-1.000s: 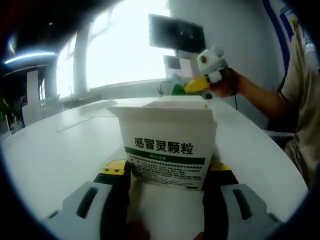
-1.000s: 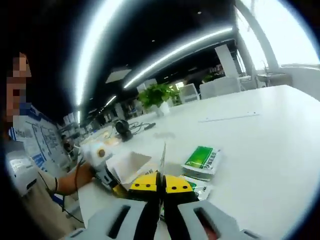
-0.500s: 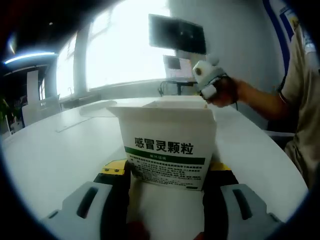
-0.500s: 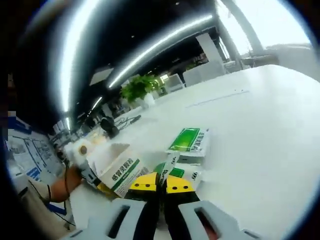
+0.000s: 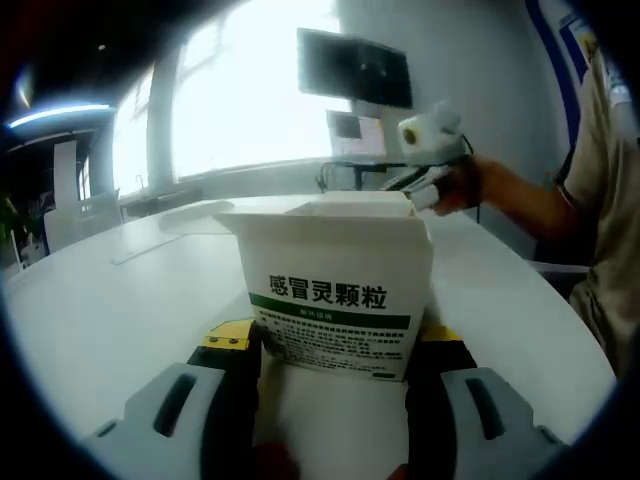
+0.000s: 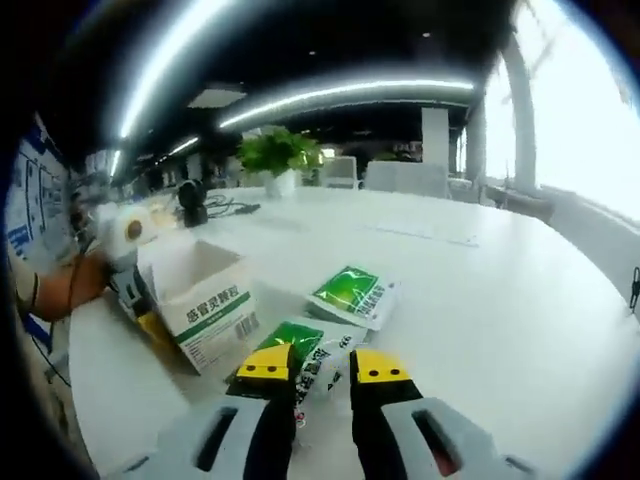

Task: Take out ganmaoling bag from box put it on table

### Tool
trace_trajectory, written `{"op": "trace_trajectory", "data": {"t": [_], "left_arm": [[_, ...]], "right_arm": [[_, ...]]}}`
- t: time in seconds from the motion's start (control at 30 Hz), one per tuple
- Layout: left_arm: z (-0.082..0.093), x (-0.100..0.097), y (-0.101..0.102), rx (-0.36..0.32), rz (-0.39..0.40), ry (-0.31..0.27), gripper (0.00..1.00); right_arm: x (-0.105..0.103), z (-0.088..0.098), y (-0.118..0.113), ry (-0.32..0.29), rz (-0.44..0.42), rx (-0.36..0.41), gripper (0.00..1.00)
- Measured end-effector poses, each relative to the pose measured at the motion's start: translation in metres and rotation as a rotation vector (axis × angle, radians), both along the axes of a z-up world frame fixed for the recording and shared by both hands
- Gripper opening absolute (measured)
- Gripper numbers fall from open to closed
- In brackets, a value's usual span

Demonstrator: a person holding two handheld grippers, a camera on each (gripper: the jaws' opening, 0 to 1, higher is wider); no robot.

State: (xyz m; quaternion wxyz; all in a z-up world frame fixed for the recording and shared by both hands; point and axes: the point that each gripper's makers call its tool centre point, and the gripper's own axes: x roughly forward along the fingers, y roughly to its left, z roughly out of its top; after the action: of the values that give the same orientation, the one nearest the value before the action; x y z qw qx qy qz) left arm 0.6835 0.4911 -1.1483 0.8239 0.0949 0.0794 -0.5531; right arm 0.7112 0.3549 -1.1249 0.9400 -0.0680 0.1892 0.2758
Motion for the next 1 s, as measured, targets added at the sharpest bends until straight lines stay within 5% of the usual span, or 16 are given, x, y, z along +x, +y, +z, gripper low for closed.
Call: {"op": "trace_trajectory", "data": {"t": [0.27,0.53,0.73,1.0], "left_arm": [[0.0,0.0,0.0,0.0,0.0,0.0,0.49],[0.0,0.0,0.0,0.0,0.0,0.0,0.49],[0.0,0.0,0.0,0.0,0.0,0.0,0.49],[0.0,0.0,0.0,-0.001,0.0,0.001,0.49]], "right_arm": [[-0.004,0.017,-0.014,-0.06,-0.034,0.01,0.23],[-0.015,0.025,-0.031,-0.105,-0.06,0.031,0.0],[-0.03,0.034,-0.026,-0.151,0.017,0.076,0.0],[-0.045,0.031,-0.018,-0.202,0.083,-0.002,0.0]]}}
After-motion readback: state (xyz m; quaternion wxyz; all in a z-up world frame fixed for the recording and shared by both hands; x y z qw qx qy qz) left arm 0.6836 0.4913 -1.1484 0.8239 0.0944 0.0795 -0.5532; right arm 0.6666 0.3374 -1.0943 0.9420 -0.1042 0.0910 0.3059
